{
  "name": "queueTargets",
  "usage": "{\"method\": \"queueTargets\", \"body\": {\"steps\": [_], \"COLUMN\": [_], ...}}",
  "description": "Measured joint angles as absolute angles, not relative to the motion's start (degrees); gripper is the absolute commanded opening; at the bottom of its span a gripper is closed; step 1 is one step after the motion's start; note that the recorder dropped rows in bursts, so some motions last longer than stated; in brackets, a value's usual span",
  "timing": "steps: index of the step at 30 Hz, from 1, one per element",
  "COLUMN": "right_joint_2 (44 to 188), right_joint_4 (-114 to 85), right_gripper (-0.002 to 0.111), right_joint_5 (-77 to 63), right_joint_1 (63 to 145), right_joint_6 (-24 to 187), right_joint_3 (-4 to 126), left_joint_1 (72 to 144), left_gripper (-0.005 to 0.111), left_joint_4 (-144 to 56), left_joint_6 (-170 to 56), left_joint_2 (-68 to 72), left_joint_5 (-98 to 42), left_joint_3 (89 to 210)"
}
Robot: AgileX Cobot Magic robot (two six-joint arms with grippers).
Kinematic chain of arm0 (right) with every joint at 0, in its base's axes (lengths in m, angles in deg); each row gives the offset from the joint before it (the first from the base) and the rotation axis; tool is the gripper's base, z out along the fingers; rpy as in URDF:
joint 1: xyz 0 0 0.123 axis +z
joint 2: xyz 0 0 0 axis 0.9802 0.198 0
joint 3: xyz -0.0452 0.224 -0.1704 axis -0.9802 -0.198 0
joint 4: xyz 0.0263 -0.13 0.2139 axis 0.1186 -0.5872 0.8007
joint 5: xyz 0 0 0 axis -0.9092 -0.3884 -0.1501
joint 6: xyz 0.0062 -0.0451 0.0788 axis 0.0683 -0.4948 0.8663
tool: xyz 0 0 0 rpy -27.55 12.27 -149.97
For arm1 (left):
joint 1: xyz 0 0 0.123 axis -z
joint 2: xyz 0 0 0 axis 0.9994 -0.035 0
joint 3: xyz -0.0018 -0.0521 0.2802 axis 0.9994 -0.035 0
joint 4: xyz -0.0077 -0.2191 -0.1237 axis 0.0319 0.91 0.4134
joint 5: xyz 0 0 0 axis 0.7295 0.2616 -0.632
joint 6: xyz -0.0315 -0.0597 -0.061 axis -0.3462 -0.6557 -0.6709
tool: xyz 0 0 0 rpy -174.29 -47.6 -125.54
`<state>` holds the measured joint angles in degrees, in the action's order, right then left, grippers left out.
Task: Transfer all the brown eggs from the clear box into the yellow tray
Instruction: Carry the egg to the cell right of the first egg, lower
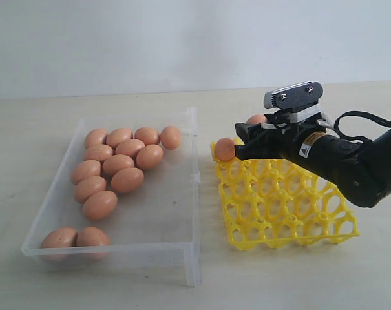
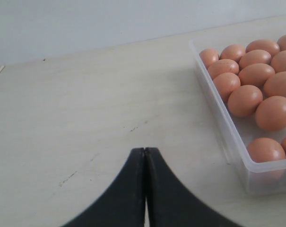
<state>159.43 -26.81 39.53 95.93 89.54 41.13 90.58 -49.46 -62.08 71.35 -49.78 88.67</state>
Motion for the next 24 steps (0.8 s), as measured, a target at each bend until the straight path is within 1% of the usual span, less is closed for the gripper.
{"method": "queueTargets", "body": {"steps": [7, 17, 19, 22, 24], "right_joint_2": [159.53, 162.5, 163.06, 163.74, 163.85], "right_joint_4": [-26.81, -27.36, -27.92, -28.17, -28.28], "right_gripper": [0.0, 0.001, 0.005, 0.015, 0.025], "right_joint_5": [36.46, 35.27, 35.09, 34.78, 34.78], "right_joint_1": [95.93, 95.93, 95.93, 95.93, 95.93], "right_joint_6": [89.78, 91.29, 91.4, 91.51, 91.94], "right_joint_3": [43.96, 44.36, 44.45, 44.45, 44.45], "left_joint_1": [90.58, 90.58, 90.58, 90.58, 90.58], "left_gripper": [0.0, 0.0, 0.0, 0.0, 0.0], "left_joint_4": [-49.46, -49.46, -49.46, -49.46, -49.46], "left_joint_6": [-62.08, -62.08, -62.08, -62.08, -62.08], "left_joint_2": [71.35, 71.35, 71.35, 71.35, 71.35], "left_joint_5": [-49.78, -49.78, -49.78, -49.78, -49.78], "left_joint_3": [88.67, 88.67, 88.67, 88.67, 88.67]}}
